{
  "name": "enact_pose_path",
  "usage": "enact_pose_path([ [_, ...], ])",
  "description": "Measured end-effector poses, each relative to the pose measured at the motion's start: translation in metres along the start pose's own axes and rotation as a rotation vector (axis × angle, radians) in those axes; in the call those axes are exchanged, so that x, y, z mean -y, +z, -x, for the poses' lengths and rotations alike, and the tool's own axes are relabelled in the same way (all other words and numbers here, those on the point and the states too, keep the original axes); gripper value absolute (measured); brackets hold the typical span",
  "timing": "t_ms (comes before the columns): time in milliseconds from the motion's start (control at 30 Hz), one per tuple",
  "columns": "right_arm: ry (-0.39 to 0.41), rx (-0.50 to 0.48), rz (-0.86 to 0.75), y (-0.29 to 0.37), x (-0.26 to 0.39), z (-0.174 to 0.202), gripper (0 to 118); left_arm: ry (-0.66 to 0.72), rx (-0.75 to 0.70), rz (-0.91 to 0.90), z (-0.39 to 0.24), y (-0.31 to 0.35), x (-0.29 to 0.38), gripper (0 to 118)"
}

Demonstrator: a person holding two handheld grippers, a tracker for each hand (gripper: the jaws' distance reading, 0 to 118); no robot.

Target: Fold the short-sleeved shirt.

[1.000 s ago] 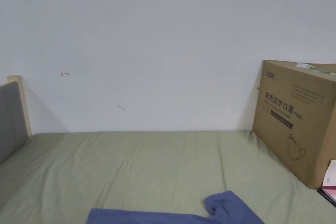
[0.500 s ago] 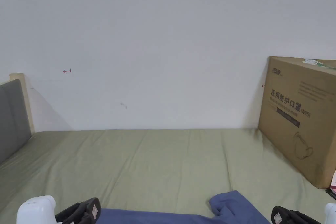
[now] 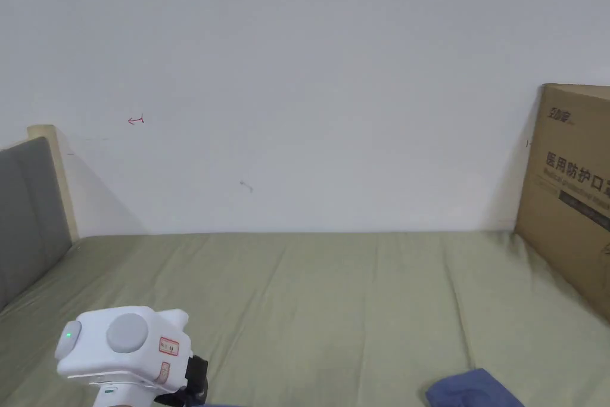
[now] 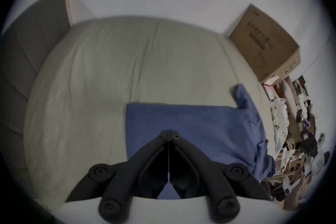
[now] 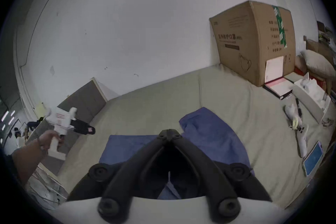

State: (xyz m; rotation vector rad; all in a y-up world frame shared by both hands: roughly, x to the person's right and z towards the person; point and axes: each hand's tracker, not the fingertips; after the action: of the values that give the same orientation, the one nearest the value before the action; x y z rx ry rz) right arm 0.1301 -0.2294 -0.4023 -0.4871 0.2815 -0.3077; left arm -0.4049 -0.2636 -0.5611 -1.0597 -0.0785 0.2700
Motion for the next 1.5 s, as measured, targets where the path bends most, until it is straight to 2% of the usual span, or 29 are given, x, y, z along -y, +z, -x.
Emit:
enact_pose_path([
  [67, -0.016, -0.001, 0.037, -0.012, 0.005, -0.006, 0, -0.028, -0.063, 0.007, 0.011, -0.028, -0.010, 44],
  [100, -0.022, -0.002, 0.055, -0.019, 0.008, -0.009, 0, -0.048, -0.092, 0.018, 0.016, -0.043, -0.016, 74],
  [133, -0.028, -0.005, 0.070, -0.024, 0.009, -0.012, 0, -0.051, -0.108, 0.031, 0.021, -0.054, -0.020, 98],
  [167, -0.030, -0.008, 0.085, -0.029, 0.012, -0.015, 0, -0.050, -0.128, 0.037, 0.025, -0.066, -0.019, 110],
  [300, -0.012, -0.002, 0.137, -0.045, 0.022, -0.022, 0, -0.037, -0.152, 0.033, 0.044, -0.102, -0.025, 109],
  [400, 0.001, -0.002, 0.165, -0.052, 0.027, -0.022, 0, -0.029, -0.145, 0.095, 0.053, -0.130, -0.016, 109],
  [467, 0.003, 0.001, 0.178, -0.054, 0.030, -0.023, 0, -0.029, -0.190, 0.179, 0.063, -0.149, -0.006, 109],
  [533, -0.003, -0.004, 0.188, -0.055, 0.031, -0.024, 0, -0.022, -0.140, 0.106, 0.068, -0.145, 0.001, 113],
  [600, 0.001, -0.008, 0.197, -0.054, 0.033, -0.023, 0, 0.011, -0.153, 0.093, 0.062, -0.149, 0.007, 114],
  [633, 0.005, -0.006, 0.201, -0.054, 0.034, -0.024, 0, -0.031, -0.183, 0.091, 0.056, -0.146, 0.006, 114],
  [700, 0.008, -0.003, 0.209, -0.055, 0.035, -0.026, 0, -0.073, -0.220, 0.074, 0.046, -0.140, 0.009, 110],
  [733, 0.008, 0.000, 0.210, -0.054, 0.036, -0.027, 0, -0.101, -0.226, 0.051, 0.042, -0.135, 0.011, 104],
  [767, 0.005, 0.003, 0.209, -0.053, 0.037, -0.029, 0, -0.151, -0.227, 0.007, 0.036, -0.125, 0.016, 93],
  [800, -0.003, -0.001, 0.204, -0.052, 0.037, -0.032, 0, -0.188, -0.222, -0.032, 0.030, -0.115, 0.022, 65],
  [833, -0.013, -0.012, 0.197, -0.052, 0.037, -0.035, 0, -0.208, -0.219, -0.058, 0.029, -0.110, 0.026, 23],
  [867, -0.022, -0.026, 0.196, -0.054, 0.035, -0.038, 0, -0.199, -0.162, -0.046, 0.026, -0.105, 0.027, 1],
  [900, -0.023, -0.032, 0.200, -0.059, 0.030, -0.041, 0, -0.240, -0.281, -0.082, 0.021, -0.097, 0.031, 1],
  [967, -0.039, -0.056, 0.208, -0.071, 0.016, -0.050, 0, -0.243, -0.243, -0.117, 0.020, -0.082, 0.029, 1],
  [1033, -0.067, -0.071, 0.196, -0.089, -0.006, -0.065, 0, -0.187, -0.190, -0.139, 0.029, -0.065, 0.026, 0],
  [1067, -0.066, -0.050, 0.195, -0.101, -0.019, -0.072, 0, -0.137, -0.081, -0.154, 0.032, -0.054, 0.027, 0],
  [1133, -0.023, 0.038, 0.200, -0.127, -0.043, -0.084, 1, -0.125, -0.073, -0.198, 0.026, -0.034, 0.027, 0],
  [1167, 0.003, 0.075, 0.232, -0.144, -0.055, -0.090, 24, -0.134, -0.063, -0.204, 0.024, -0.026, 0.028, 0],
  [1200, 0.007, 0.097, 0.296, -0.164, -0.066, -0.099, 74, -0.144, -0.054, -0.212, 0.022, -0.019, 0.029, 0],
  [1233, 0.000, 0.121, 0.360, -0.182, -0.072, -0.106, 98, -0.153, -0.054, -0.214, 0.009, -0.010, 0.033, 0],
  [1267, -0.005, 0.123, 0.420, -0.200, -0.074, -0.114, 102, -0.162, -0.051, -0.216, 0.003, -0.004, 0.035, 0],
  [1333, -0.013, 0.140, 0.482, -0.229, -0.076, -0.128, 102, -0.183, -0.050, -0.222, -0.005, 0.005, 0.039, 0],
  [1367, -0.003, 0.176, 0.551, -0.248, -0.074, -0.137, 101, -0.196, -0.053, -0.222, -0.009, 0.009, 0.038, 0],
  [1500, 0.011, 0.310, 0.621, -0.290, -0.058, -0.164, 101, -0.220, -0.053, -0.233, -0.015, 0.019, 0.041, 0],
])
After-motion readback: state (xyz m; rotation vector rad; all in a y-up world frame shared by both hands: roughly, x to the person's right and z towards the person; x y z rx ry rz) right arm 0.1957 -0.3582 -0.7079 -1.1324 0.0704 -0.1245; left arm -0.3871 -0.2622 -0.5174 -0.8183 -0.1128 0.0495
